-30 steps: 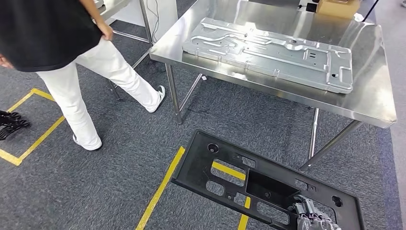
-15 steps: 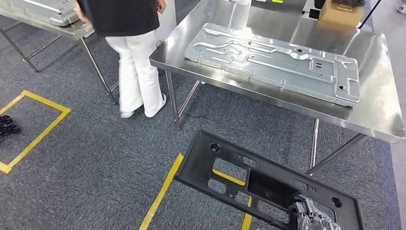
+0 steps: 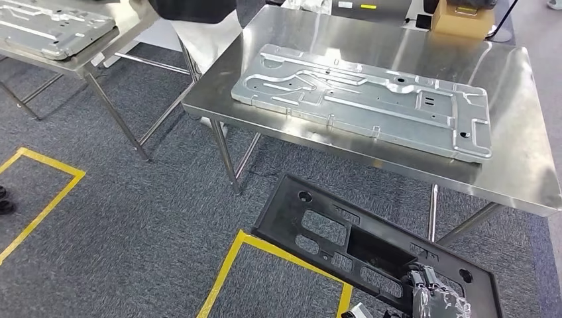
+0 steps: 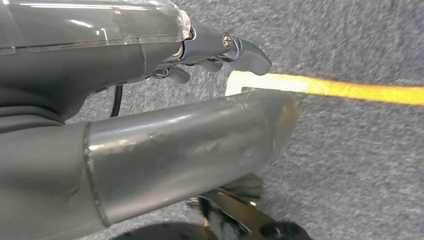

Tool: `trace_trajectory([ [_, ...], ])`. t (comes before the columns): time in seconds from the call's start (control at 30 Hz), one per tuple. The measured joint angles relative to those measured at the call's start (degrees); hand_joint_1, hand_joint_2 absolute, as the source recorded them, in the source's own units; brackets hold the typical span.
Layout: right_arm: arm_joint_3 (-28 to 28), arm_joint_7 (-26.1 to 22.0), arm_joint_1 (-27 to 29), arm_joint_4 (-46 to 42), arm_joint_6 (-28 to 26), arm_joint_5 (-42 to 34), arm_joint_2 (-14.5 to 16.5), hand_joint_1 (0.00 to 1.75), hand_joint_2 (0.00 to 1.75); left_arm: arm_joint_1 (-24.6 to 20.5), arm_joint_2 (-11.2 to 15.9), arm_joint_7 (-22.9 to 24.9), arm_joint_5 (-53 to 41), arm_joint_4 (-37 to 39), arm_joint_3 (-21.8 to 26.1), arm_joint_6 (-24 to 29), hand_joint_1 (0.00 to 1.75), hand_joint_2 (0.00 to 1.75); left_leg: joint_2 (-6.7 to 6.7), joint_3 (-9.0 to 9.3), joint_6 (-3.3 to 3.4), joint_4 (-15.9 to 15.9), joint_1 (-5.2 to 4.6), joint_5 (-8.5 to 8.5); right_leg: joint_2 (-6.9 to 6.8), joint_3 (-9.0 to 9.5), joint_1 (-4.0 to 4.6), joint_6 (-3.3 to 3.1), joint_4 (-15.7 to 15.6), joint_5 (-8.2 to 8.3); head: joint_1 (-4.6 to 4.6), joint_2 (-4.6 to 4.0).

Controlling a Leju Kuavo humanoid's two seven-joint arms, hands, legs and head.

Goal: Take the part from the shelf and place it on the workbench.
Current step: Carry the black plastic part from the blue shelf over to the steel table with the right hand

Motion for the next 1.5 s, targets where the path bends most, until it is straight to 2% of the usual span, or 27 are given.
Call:
trace_trajectory([
  [0.07,0.58,0.43,-0.11,0.29,0.07,0.00,-0.79,1.75,1.75,0.15,0.23,0.04,-0.01,0.01,0.16,-0.01,0.00,0.00,-0.14,0.09,0.78,-5.72,-0.45,7.10,0.16,1.36,0.11,0.34,0.00,-1.40,-0.01,0.00],
  [0.1,0.85,0.52,-0.22,0.41,0.10,0.00,-1.06,1.75,1.75,0.20,0.35,0.06,-0.02,0.01,0.22,-0.02,0.00,0.00,-0.25,0.26,1.10,-7.49,-0.70,9.71,0.26,1.75,0.14,0.69,-0.06,-2.01,0.00,0.00],
  [0.13,1.05,0.59,-0.30,0.53,0.14,0.00,-1.33,1.75,1.75,0.25,0.45,0.08,-0.03,0.01,0.27,-0.03,0.00,0.00,-0.37,0.34,1.40,-8.49,-0.89,11.17,0.37,2.10,0.15,1.09,0.02,-2.33,-0.02,0.00],
  [0.2,1.30,0.67,-0.43,0.68,0.19,0.00,-1.81,1.75,1.75,0.25,0.42,0.10,-0.04,0.02,0.32,-0.05,0.00,0.00,-0.52,1.38,1.87,-9.41,-0.87,11.12,0.36,2.59,0.18,1.92,0.51,-2.13,-0.01,0.00],
  [0.27,1.40,0.69,-0.62,0.76,0.20,0.00,-2.26,1.75,1.75,0.20,0.32,0.09,-0.04,0.02,0.35,-0.06,0.00,0.00,-0.55,3.15,2.51,-10.51,-0.61,10.92,-0.05,1.61,0.09,2.55,3.43,-1.52,0.02,0.00],
  [0.33,1.46,0.69,-0.78,0.83,0.21,0.00,-2.61,1.75,1.75,0.10,0.29,0.08,-0.03,0.01,0.40,-0.05,0.00,0.00,-0.54,4.86,2.93,-11.31,-0.52,10.36,-0.44,-2.12,-0.14,3.17,9.33,-2.91,0.04,0.00],
  [0.4,1.49,0.71,-0.81,0.95,0.22,0.00,-2.88,1.75,1.75,0.07,0.30,0.08,-0.01,0.01,0.44,-0.04,0.00,0.00,-0.58,6.32,2.98,-11.72,-0.52,9.37,-0.55,-6.55,-0.39,3.66,13.83,-6.31,0.04,0.00],
  [0.43,1.50,0.80,-0.80,1.02,0.25,0.00,-3.01,1.75,1.75,0.11,0.30,0.08,-0.01,0.01,0.46,-0.05,0.00,0.00,-0.63,7.14,2.90,-11.80,-0.51,8.74,-0.61,-7.96,-0.48,3.78,14.12,-7.47,0.04,0.00],
  [0.47,1.50,1.04,-0.80,1.08,0.30,0.00,-3.14,1.75,1.75,0.16,0.29,0.09,-0.03,0.02,0.48,-0.05,0.00,0.00,-0.66,8.04,2.81,-11.83,-0.50,8.05,-0.68,-8.59,-0.53,3.83,12.83,-7.38,0.05,0.00],
  [0.5,1.53,1.49,-0.80,1.13,0.40,0.00,-3.35,1.75,1.75,0.23,0.28,0.09,-0.08,0.02,0.49,-0.06,0.00,0.00,-0.68,8.95,2.70,-11.85,-0.49,7.31,-0.75,-8.57,-0.54,3.77,10.26,-5.73,0.05,0.00],
  [0.57,1.67,2.83,-0.82,1.25,0.67,0.00,-4.00,1.75,1.75,0.28,0.21,0.10,-0.24,0.04,0.51,-0.11,0.00,0.00,-0.69,10.63,2.40,-11.88,-0.53,5.78,-0.93,-7.68,-0.26,3.22,4.29,0.96,0.06,0.00],
  [0.6,1.74,3.43,-0.90,1.32,0.77,0.00,-4.46,1.75,1.75,0.21,0.18,0.10,-0.37,0.05,0.51,-0.14,0.00,0.00,-0.71,11.26,2.11,-11.93,-0.55,5.10,-0.97,-7.24,-0.01,2.77,2.46,3.40,0.05,0.00],
  [0.63,1.80,3.92,-1.05,1.35,0.84,0.00,-4.98,1.75,1.75,0.10,0.14,0.10,-0.54,0.07,0.52,-0.18,0.00,0.00,-0.70,12.05,1.76,-11.94,-0.55,4.68,-0.94,-6.89,0.26,2.25,1.52,4.87,0.05,0.00],
  [0.7,1.82,4.56,-1.76,1.34,1.03,0.00,-6.23,1.75,1.75,-0.24,0.13,0.07,-0.92,0.08,0.52,-0.30,0.00,0.00,-0.65,12.91,0.90,-11.40,-0.53,4.81,-0.69,-5.89,0.45,1.36,0.98,4.58,0.02,0.00],
  [0.73,1.84,4.91,-2.31,1.32,1.25,0.00,-6.93,1.75,1.75,-0.42,0.14,0.04,-1.13,0.08,0.52,-0.40,0.00,0.00,-0.59,12.80,0.59,-10.24,-0.46,5.19,-0.59,-5.17,0.38,0.96,0.46,4.54,0.02,0.00],
  [0.8,2.02,5.97,-3.90,1.39,2.04,0.00,-8.69,1.75,1.75,-0.80,0.18,-0.04,-1.50,0.08,0.51,-0.63,0.00,0.00,-0.56,10.03,0.20,-5.28,-0.32,5.11,-0.55,-3.75,0.10,0.27,-0.40,4.17,-0.01,0.00],
  [0.87,2.57,7.93,-6.04,1.67,3.34,0.00,-10.96,1.75,1.75,-0.87,0.19,-0.09,-1.93,0.08,0.50,-0.86,0.00,0.00,-0.54,5.24,-0.02,1.22,-0.15,2.64,-0.50,-2.84,-0.01,-0.12,-0.74,3.46,-0.04,0.00],
  [0.93,4.26,12.38,-8.95,2.21,5.53,0.00,-14.78,1.75,1.75,-0.65,0.25,-0.06,-2.45,0.08,0.50,-0.99,0.00,0.00,-0.53,1.33,-0.37,4.17,0.03,-0.08,-0.22,-1.96,-0.09,-0.02,-0.73,2.56,-0.04,0.00],
  [0.97,5.68,15.63,-10.70,2.52,6.80,0.00,-17.16,1.75,1.75,-0.56,0.31,-0.05,-2.74,0.08,0.50,-1.01,0.00,0.00,-0.52,0.43,-0.54,3.33,0.11,0.10,-0.07,-1.42,-0.18,0.18,-0.68,2.08,-0.04,0.00],
  [1.0,7.52,19.26,-12.70,2.91,8.14,0.00,-19.80,1.75,1.75,-0.51,0.37,-0.04,-3.03,0.08,0.50,-1.04,0.00,0.00,-0.48,0.23,-0.70,1.08,0.17,1.63,0.03,-0.84,-0.32,0.44,-0.60,1.57,-0.04,0.00],
  [1.07,11.89,25.33,-17.40,3.96,10.29,0.00,-24.53,1.75,1.75,-0.50,0.45,-0.03,-3.49,0.09,0.50,-1.17,0.00,0.00,-0.17,0.96,-0.83,-5.28,0.28,7.36,0.17,0.17,-0.53,1.19,-0.25,0.45,-0.03,0.00],
  [1.13,16.52,28.39,-22.21,5.34,11.97,0.01,-28.26,1.75,1.75,-0.64,0.47,-0.04,-3.86,0.11,0.49,-1.37,0.00,0.00,0.24,1.55,-0.31,-8.59,0.16,10.24,0.29,0.75,-0.45,2.16,-0.12,-0.56,-0.01,0.00],
  [1.27,24.09,28.51,-29.78,8.57,14.16,0.02,-32.00,1.75,1.75,-0.80,0.44,0.00,-4.42,0.12,0.45,-1.67,0.00,0.00,-0.08,3.11,1.59,-9.43,0.20,10.46,-0.07,1.16,-0.50,3.73,2.02,-0.64,0.02,0.00],
  [1.33,25.95,28.26,-32.34,9.82,14.67,0.02,-32.74,1.75,1.75,-0.87,0.44,0.01,-4.45,0.12,0.44,-1.70,0.00,0.00,-0.32,4.20,2.19,-9.91,0.19,10.18,-0.51,-1.82,-0.61,3.99,7.13,-2.04,0.03,0.00],
  [1.4,27.12,28.17,-34.04,10.97,14.97,0.02,-33.18,1.75,1.75,-0.80,0.45,0.01,-4.45,0.12,0.44,-1.70,0.00,0.00,-0.55,4.98,2.43,-10.19,0.06,9.56,-0.64,-6.90,-0.58,4.24,13.43,-4.90,0.03,0.00],
  [1.47,28.03,28.14,-34.81,11.86,15.14,0.02,-33.52,1.75,1.75,-0.63,0.45,0.01,-4.46,0.12,0.44,-1.70,0.00,0.00,-0.78,6.06,2.39,-10.28,-0.09,8.59,-0.67,-10.12,-0.53,4.15,14.86,-6.24,0.03,0.00],
  [1.5,28.41,28.12,-35.04,12.20,15.17,0.02,-33.64,1.75,1.75,-0.54,0.45,0.01,-4.46,0.12,0.44,-1.70,0.00,0.00,-0.88,6.79,2.33,-10.29,-0.19,7.99,-0.68,-10.46,-0.45,3.84,12.99,-5.12,0.03,0.00],
])
